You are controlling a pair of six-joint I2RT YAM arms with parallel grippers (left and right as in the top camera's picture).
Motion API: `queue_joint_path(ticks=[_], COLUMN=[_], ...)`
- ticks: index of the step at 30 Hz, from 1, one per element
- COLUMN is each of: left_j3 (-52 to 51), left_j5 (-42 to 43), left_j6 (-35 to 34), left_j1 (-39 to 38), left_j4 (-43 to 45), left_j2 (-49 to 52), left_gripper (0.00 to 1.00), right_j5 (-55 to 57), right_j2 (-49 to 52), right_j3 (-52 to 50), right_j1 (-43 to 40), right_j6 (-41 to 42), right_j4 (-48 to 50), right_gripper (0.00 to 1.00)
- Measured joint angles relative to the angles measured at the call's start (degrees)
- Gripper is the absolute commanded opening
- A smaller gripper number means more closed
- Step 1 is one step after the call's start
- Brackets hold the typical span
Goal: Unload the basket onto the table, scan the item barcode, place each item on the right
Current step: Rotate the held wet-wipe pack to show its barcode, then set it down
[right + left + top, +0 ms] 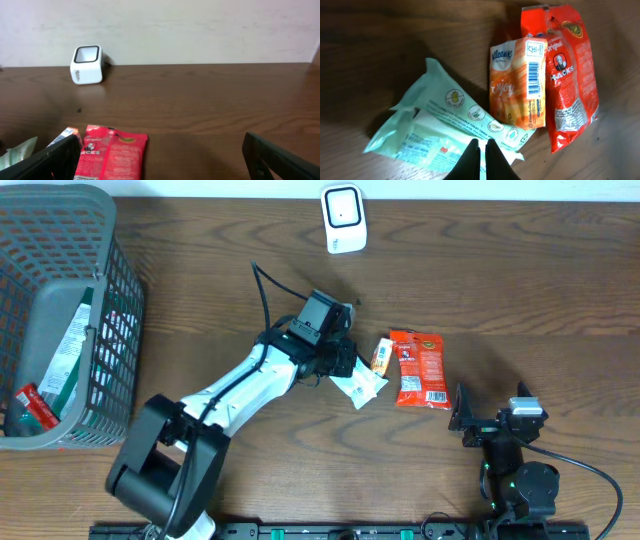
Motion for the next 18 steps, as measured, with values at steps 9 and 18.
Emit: queue_joint_path(ticks=[9,18], left_j3=[-0.39,-4.2], left_j5=[6.62,9.2], left_j6=[-0.28,-0.28], left_j1=[-0.04,-0.04], left_j4=[5.16,9.49], left_j2=[0.81,6.64], left_gripper=[0.08,0.08], right_j5=[0.0,0.0], right_j2=[0.0,0.0], right_j3=[0.0,0.0], right_j1=[0.0,0.0], right_j6=[0.0,0.0], right_j4=[0.0,0.0], right_gripper=[0.99,0.99])
